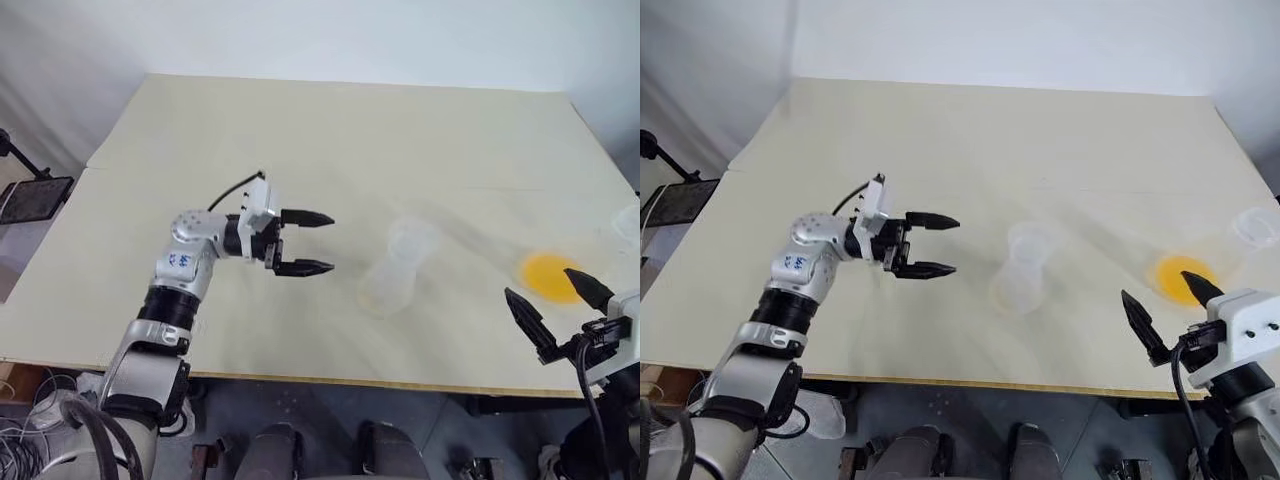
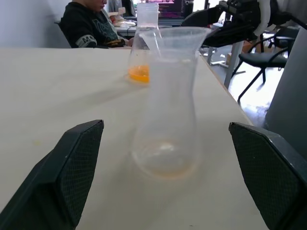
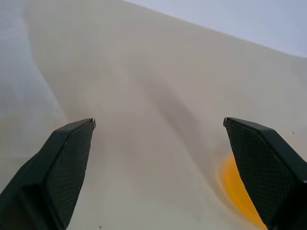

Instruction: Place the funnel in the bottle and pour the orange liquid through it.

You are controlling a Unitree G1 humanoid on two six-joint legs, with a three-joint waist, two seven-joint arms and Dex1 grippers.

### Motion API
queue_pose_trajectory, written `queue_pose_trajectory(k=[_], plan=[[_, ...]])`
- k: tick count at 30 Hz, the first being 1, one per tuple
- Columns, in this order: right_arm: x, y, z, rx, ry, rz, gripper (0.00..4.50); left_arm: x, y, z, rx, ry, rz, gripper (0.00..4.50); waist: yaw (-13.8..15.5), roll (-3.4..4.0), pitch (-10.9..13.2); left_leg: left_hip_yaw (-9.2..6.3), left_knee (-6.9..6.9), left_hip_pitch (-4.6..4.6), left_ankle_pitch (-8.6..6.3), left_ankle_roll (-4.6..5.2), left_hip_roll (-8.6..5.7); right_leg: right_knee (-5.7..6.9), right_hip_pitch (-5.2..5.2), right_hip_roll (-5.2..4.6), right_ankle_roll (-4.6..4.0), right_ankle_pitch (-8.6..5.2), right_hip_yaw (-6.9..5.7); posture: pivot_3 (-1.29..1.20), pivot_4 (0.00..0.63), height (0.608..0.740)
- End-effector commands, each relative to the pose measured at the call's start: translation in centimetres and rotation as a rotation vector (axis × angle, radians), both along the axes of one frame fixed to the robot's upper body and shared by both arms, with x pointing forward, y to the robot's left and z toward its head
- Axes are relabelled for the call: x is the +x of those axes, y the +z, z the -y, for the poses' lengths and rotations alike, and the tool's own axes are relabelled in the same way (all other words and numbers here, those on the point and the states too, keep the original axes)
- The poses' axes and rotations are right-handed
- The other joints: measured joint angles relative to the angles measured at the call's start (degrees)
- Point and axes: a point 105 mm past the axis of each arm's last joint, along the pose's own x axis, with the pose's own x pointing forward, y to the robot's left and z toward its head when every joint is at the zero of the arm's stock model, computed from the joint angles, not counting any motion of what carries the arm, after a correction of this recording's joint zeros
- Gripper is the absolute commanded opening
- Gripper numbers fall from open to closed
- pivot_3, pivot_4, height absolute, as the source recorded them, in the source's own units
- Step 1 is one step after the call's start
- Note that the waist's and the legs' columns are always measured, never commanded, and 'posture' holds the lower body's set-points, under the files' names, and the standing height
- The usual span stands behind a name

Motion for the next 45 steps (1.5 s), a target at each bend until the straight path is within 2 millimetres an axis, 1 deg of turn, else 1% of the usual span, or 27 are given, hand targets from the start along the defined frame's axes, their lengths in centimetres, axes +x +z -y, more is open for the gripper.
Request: queue_pose_trajectory(k=[1, 2, 5, 7, 10, 12, 15, 18, 25, 34, 39, 45], plan=[[-1.8, 0.6, -0.2, -0.013, -0.044, 0.027, 4.5, -0.5, -0.1, 0.0, 0.0, -0.016, 0.042, 4.43, 0.1, 0.02, 0.0, 0.02, -0.01, 0.0, 0.0, 0.0, -0.01, -0.01, 0.0, 0.0, 0.0, 0.0, 0.0, 0.0, 0.15, 0.74], [-2.7, 0.4, -0.1, -0.002, -0.072, 0.016, 4.5, -0.4, -0.3, -0.1, 0.003, -0.002, 0.053, 4.43, 0.1, 0.02, 0.0, 0.01, -0.01, -0.01, 0.0, 0.0, -0.01, 0.01, -0.01, 0.0, 0.0, 0.0, 0.01, 0.0, 0.15, 0.74], [-4.3, 0.2, 0.5, 0.008, -0.154, 0.004, 4.5, 0.1, -0.5, -0.1, -0.004, 0.038, 0.063, 4.43, 0.0, 0.03, 0.0, 0.04, 0.0, 0.02, 0.0, 0.0, -0.03, 0.0, 0.02, -0.01, 0.0, 0.0, 0.06, 0.0, 0.15, 0.74], [-5.0, 0.0, 0.9, 0.007, -0.199, 0.004, 4.5, 0.2, -0.5, 0.0, -0.008, 0.046, 0.068, 4.43, -0.2, 0.03, 0.0, 0.1, -0.01, 0.07, 0.0, 0.0, -0.03, 0.0, 0.02, 0.0, 0.0, 0.0, 0.12, 0.0, 0.15, 0.74], [-5.5, -0.3, 1.8, 0.02, -0.26, -0.001, 4.5, 0.2, -0.6, 0.3, -0.011, 0.047, 0.081, 4.43, -0.3, 0.05, 0.0, 0.11, -0.03, 0.1, 0.0, 0.0, -0.02, 0.01, 0.01, 0.01, 0.0, 0.0, 0.14, 0.0, 0.15, 0.74], [-5.3, -0.6, 2.5, 0.026, -0.293, 0.005, 4.5, 0.1, -0.7, 0.6, -0.009, 0.045, 0.088, 4.43, -0.4, 0.05, 0.0, 0.11, -0.04, 0.09, 0.0, 0.0, -0.02, 0.01, 0.0, 0.01, 0.0, 0.0, 0.15, 0.0, 0.15, 0.74], [-4.4, -1.2, 4.3, 0.06, -0.353, -0.015, 4.5, -0.1, -0.6, 1.0, -0.021, 0.038, 0.095, 4.43, -0.7, 0.05, 0.0, 0.11, -0.03, 0.09, 0.0, 0.01, -0.02, 0.01, 0.0, 0.01, 0.0, 0.0, 0.16, 0.0, 0.15, 0.74], [-2.7, -0.7, 6.9, 0.056, -0.426, 0.029, 4.5, -0.3, -0.3, 1.3, -0.052, 0.044, 0.097, 4.43, -1.0, 0.05, 0.0, 0.1, -0.04, 0.09, 0.0, 0.01, -0.02, 0.01, 0.0, -0.01, -0.01, 0.0, 0.16, 0.0, 0.15, 0.74], [0.1, 0.6, 9.8, 0.047, -0.465, 0.046, 4.5, -1.6, -0.8, 1.3, -0.057, 0.045, 0.083, 4.43, -1.5, 0.23, -0.1, 0.1, -0.1, 0.08, 0.0, 0.0, -0.02, 0.01, -0.01, -0.02, -0.02, -0.01, 0.15, 0.0, 0.15, 0.74], [2.4, 2.0, 11.0, 0.035, -0.424, 0.032, 4.5, -3.3, -1.1, 1.2, -0.062, 0.062, 0.052, 4.43, -1.4, 0.29, -0.2, 0.07, -0.08, 0.08, 0.01, 0.02, -0.02, -0.01, 0.03, -0.06, -0.02, -0.01, 0.16, 0.0, 0.15, 0.74], [3.8, 3.1, 11.2, 0.03, -0.4, 0.045, 4.5, -4.0, -1.3, 1.2, -0.066, 0.079, 0.041, 4.43, -1.4, 0.3, -0.2, 0.07, -0.07, 0.07, 0.01, 0.01, -0.01, -0.04, 0.03, -0.05, -0.02, -0.01, 0.15, 0.0, 0.15, 0.74], [5.3, 3.4, 11.6, 0.052, -0.386, 0.052, 4.5, -4.4, -1.5, 1.2, -0.069, 0.098, 0.032, 4.43, -1.4, 0.31, -0.2, 0.05, -0.07, 0.06, 0.01, 0.01, -0.01, -0.06, 0.04, -0.06, -0.02, -0.01, 0.14, 0.0, 0.15, 0.74]])
